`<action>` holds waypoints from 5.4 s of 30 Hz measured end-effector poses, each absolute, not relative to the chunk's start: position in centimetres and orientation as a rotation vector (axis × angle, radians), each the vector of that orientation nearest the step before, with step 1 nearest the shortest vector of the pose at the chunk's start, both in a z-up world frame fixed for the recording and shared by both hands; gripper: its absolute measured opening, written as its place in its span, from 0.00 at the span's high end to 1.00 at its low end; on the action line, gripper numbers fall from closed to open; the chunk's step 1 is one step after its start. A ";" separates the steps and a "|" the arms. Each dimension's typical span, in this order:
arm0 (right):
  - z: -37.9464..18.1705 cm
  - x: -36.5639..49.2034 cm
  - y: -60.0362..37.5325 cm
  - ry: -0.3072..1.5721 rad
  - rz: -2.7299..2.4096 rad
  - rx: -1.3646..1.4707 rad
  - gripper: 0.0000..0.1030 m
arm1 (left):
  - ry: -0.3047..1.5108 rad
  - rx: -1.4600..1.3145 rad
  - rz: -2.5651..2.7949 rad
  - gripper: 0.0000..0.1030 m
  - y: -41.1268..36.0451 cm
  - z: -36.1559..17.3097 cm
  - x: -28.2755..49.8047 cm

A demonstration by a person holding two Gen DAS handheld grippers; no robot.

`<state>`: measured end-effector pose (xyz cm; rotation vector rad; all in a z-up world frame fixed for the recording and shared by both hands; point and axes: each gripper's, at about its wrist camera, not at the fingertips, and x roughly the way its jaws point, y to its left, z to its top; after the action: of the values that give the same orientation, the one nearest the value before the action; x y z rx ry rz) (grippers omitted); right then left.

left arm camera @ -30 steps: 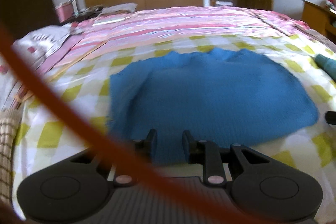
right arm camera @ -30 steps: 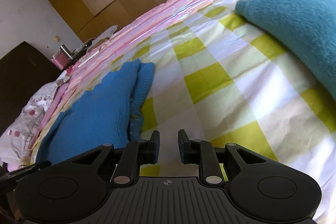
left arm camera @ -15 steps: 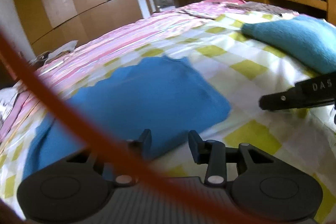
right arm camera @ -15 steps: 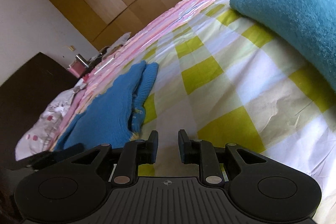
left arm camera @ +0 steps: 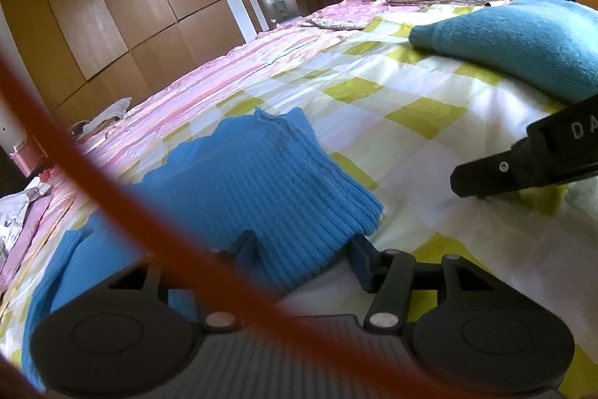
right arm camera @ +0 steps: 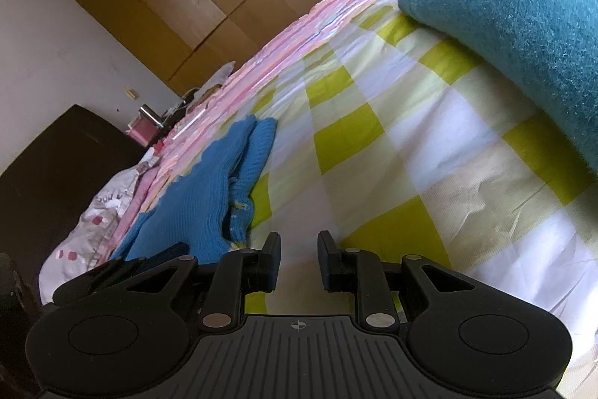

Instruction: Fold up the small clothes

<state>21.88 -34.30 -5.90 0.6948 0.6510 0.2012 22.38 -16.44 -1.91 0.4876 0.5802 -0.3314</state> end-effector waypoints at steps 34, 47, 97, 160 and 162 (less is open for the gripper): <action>-4.8 24.1 -34.3 0.680 0.214 0.779 0.55 | 0.420 0.644 -0.339 0.65 -18.8 -3.5 23.1; -4.8 34.4 -30.9 0.771 0.293 0.850 0.46 | 0.477 0.408 -0.386 0.78 -15.8 -1.8 24.1; 6.1 31.8 -22.5 0.711 0.305 0.632 0.82 | 0.549 -0.116 -0.320 0.53 3.4 0.7 28.6; 3.4 38.2 -0.2 0.996 0.178 -0.199 0.81 | 0.573 -0.235 -0.415 0.46 7.2 -0.5 15.7; 4.1 38.0 -1.6 0.999 0.184 -0.145 0.88 | 0.572 -0.228 -0.403 0.45 6.5 -0.3 15.9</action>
<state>38.04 -1.60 4.12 -0.1453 0.9993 0.1840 15.89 6.50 -0.32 -0.2277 0.5722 -0.4035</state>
